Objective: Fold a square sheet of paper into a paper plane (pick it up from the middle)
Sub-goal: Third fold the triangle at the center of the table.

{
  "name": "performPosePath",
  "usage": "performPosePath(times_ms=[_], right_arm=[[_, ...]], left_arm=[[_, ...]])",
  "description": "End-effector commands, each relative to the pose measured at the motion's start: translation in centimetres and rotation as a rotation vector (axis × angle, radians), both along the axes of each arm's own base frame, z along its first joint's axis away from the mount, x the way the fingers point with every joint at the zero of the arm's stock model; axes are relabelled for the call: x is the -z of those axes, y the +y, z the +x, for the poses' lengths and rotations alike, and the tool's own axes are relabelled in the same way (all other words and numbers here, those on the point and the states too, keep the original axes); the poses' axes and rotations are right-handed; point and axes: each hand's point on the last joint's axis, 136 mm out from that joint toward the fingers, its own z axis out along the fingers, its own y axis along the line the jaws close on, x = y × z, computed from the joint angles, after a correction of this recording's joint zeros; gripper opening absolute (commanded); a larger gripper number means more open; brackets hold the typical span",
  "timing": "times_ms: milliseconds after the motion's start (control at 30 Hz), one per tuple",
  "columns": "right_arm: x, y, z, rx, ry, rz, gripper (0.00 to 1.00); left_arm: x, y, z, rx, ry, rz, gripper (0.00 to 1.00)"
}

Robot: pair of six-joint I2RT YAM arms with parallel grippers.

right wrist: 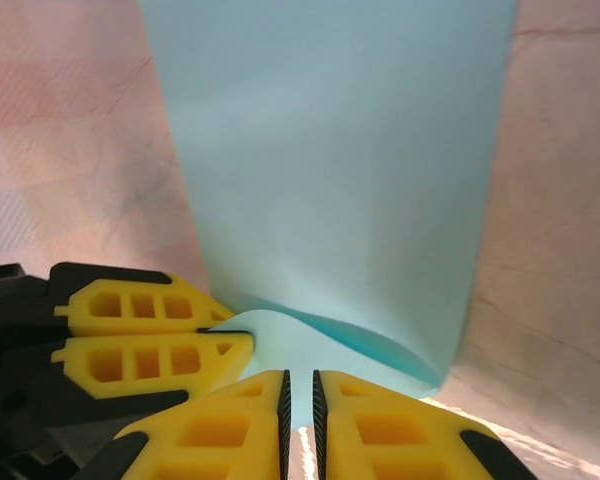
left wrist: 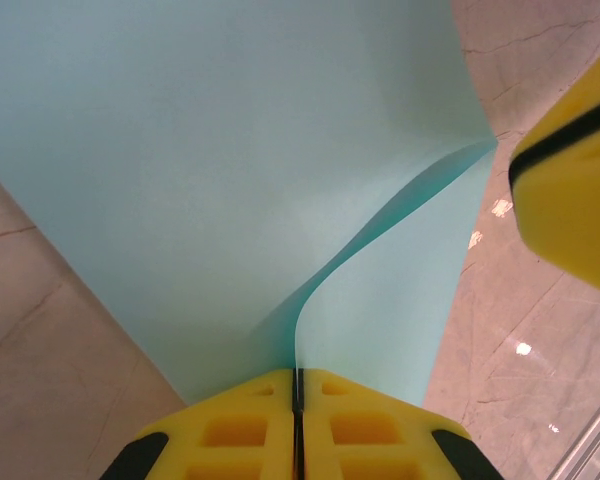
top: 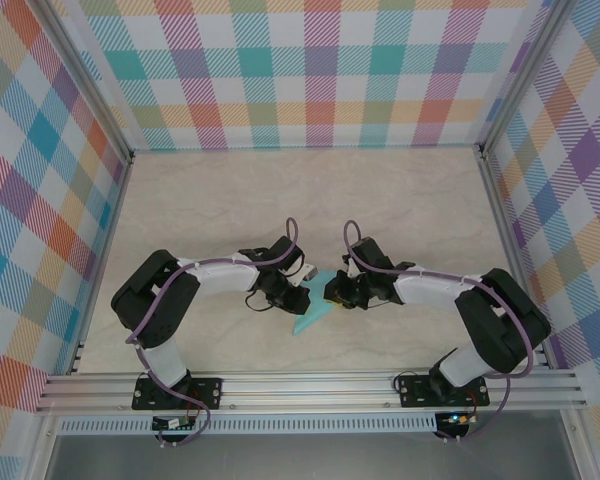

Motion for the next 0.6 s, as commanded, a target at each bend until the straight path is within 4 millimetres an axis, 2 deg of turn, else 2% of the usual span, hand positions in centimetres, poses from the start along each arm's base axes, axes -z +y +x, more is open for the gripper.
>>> performPosePath(times_ms=[0, 167, 367, 467, 567], right_arm=[[-0.9, 2.0, 0.1, -0.031, -0.001, 0.075, 0.16], [0.6, 3.3, -0.2, -0.061, 0.029, 0.058, 0.15], [4.9, 1.0, -1.5, -0.037, 0.092, -0.082, 0.15], [5.9, 0.6, -2.1, -0.026, 0.115, -0.091, 0.14], [5.9, 0.2, -2.2, -0.016, 0.108, -0.101, 0.14]], left_arm=[[1.4, 1.5, -0.1, -0.006, 0.006, 0.078, 0.08], [1.3, 1.5, 0.0, -0.007, 0.003, 0.081, 0.08], [0.9, 1.6, 0.2, -0.014, -0.013, 0.082, 0.09], [0.3, 1.5, 0.5, -0.024, -0.025, 0.075, 0.11], [-0.9, 1.4, 1.2, -0.050, -0.059, 0.063, 0.17]])
